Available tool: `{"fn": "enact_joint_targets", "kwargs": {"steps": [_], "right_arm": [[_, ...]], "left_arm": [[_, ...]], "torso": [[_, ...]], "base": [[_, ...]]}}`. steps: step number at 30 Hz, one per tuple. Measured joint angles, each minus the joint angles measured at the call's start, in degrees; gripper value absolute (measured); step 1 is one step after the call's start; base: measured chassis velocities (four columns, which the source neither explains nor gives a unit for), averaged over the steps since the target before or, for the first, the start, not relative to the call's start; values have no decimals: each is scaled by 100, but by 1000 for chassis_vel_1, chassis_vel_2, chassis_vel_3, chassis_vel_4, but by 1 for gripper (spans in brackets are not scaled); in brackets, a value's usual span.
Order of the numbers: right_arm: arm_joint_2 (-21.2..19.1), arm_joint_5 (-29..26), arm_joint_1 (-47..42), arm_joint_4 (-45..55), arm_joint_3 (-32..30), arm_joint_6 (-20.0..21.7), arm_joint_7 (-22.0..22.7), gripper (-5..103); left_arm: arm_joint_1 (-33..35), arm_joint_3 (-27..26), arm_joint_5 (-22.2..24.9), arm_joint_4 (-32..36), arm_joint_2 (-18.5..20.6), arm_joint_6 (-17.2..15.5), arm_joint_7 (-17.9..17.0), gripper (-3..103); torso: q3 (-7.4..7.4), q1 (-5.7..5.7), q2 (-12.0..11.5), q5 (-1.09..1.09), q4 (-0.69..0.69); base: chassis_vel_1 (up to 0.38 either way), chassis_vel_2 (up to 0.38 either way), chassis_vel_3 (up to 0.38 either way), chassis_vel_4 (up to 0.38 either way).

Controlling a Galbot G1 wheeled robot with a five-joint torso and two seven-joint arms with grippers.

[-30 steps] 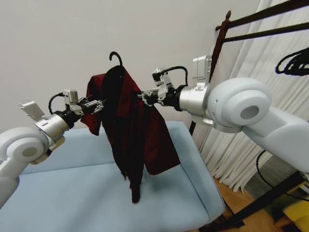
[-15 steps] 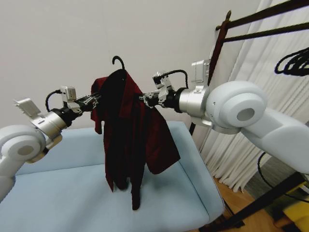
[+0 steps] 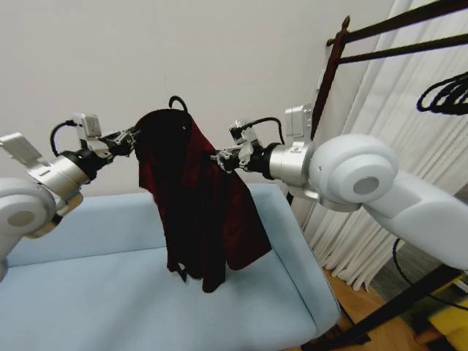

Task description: Pick up the clothes from the sofa and hang them on the clothes hanger.

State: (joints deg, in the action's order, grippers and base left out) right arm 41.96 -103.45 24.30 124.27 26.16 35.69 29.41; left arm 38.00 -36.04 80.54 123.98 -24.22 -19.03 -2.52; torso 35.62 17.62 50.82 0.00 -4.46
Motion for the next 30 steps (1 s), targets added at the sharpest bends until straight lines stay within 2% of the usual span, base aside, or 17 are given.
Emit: {"fn": "enact_joint_targets", "kwargs": {"steps": [9,10,11,12,14,17,18,19,20,22,25,26,27,29,30], "right_arm": [[-34,10,55,-58,-7,-2,-6,2],[-42,10,58,-59,-8,-2,-9,2],[-43,10,70,-67,-12,-2,-10,2],[-42,9,80,-75,-15,-2,-11,2],[-40,5,94,-86,-20,-2,-11,2],[-40,-52,137,-127,-63,-2,-12,2],[-40,-52,137,-127,-63,-2,-12,2],[-43,-85,147,-137,-82,-2,-10,2],[-46,-116,157,-145,-99,-2,-6,2],[-58,-276,215,-194,-184,-2,58,2],[-58,-328,238,-222,-218,-2,98,2],[-56,-360,257,-248,-249,-2,144,2],[-42,-421,316,-351,-342,-2,296,2],[-39,-445,350,-420,-398,5,387,2],[-38,-463,392,-508,-464,42,509,2]], "left_arm": [[191,0,-145,163,-91,-113,46,-2],[213,-10,-196,174,-104,-160,56,3],[240,-12,-288,179,-125,-235,61,3],[252,-12,-322,180,-136,-279,61,14],[265,-10,-358,180,-148,-308,61,14],[357,13,-619,146,-200,-361,93,30],[357,13,-619,146,-200,-361,93,30],[382,14,-665,126,-214,-365,104,36],[400,15,-688,111,-225,-367,116,36],[457,16,-726,66,-282,-369,123,46],[462,15,-727,61,-297,-369,123,52],[463,13,-727,58,-308,-369,123,57],[460,-7,-706,46,-322,-364,119,68],[457,-28,-692,31,-322,-357,112,68],[456,-60,-670,9,-320,-348,109,74]], "torso": [[0,0,0,0,-1],[0,0,0,0,0],[0,0,0,0,0],[0,0,0,0,0],[0,0,0,0,0],[0,0,0,0,0],[0,0,0,0,0],[0,0,0,0,0],[0,0,0,0,0],[0,0,0,-1,0],[0,0,0,0,0],[0,0,0,-1,0],[0,0,0,0,0],[0,0,0,0,0],[0,0,0,0,0]], "base": [[0,0,0,0],[0,0,0,0],[0,0,0,0],[0,0,0,0],[0,0,0,0],[0,0,0,0],[0,0,0,0],[0,0,0,0],[0,0,0,0],[0,0,0,0],[0,0,0,0],[0,0,0,0],[0,0,0,0],[0,0,0,0],[0,0,0,0]]}}
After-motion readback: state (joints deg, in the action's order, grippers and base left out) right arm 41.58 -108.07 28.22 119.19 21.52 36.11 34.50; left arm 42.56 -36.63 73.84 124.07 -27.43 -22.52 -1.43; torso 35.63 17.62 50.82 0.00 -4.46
